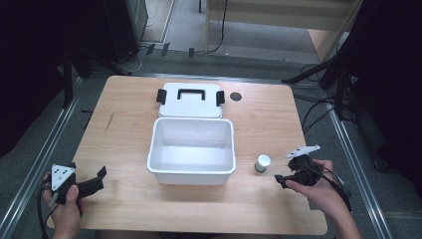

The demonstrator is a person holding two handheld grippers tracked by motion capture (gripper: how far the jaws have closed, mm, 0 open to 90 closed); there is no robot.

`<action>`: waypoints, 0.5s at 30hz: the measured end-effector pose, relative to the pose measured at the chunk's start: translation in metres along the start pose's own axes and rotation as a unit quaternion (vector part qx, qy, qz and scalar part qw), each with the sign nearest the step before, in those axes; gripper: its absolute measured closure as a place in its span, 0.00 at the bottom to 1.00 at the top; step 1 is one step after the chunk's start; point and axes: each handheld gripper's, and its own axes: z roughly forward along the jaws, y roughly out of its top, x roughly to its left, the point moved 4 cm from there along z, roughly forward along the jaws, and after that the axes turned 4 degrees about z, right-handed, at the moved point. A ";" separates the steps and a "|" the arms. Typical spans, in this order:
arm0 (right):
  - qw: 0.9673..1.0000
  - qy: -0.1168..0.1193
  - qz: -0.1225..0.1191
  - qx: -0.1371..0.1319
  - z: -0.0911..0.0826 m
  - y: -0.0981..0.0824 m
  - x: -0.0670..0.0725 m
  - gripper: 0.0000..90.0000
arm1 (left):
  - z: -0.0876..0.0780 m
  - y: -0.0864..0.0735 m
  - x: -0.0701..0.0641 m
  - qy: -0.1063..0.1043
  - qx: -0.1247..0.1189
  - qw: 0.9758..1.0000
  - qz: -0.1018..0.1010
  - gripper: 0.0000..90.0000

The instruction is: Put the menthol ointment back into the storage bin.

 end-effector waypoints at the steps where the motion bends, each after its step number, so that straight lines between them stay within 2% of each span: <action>1: 1.000 -0.001 -0.009 0.013 0.000 0.003 0.001 0.33 | 0.000 0.000 0.000 0.000 0.000 1.000 0.000 0.00; 2: 0.999 -0.011 -0.018 0.028 0.000 0.007 0.003 0.34 | 0.000 0.000 0.000 0.001 0.000 1.000 0.001 0.00; 4: 0.998 -0.013 -0.029 0.049 0.000 0.013 0.004 0.33 | 0.000 0.000 0.000 0.001 -0.001 1.000 0.002 0.00; 5: 0.998 -0.010 -0.033 0.056 0.000 0.016 0.006 0.33 | 0.000 0.000 0.000 0.000 -0.001 1.000 0.003 0.00; 7: 0.996 0.011 -0.043 0.077 -0.001 0.024 0.012 0.30 | 0.000 0.000 0.000 -0.001 -0.002 1.000 0.002 0.00; 9: 0.996 0.014 -0.047 0.080 0.000 0.027 0.013 0.30 | 0.000 0.000 0.000 -0.002 0.000 1.000 0.002 0.00; 11: 0.994 0.020 -0.054 0.098 0.000 0.033 0.015 0.29 | 0.000 0.000 0.000 -0.003 0.002 1.000 0.002 0.00; 15: 0.992 0.022 -0.053 0.110 0.002 0.039 0.016 0.28 | 0.000 0.000 0.000 -0.007 0.002 1.000 0.002 0.00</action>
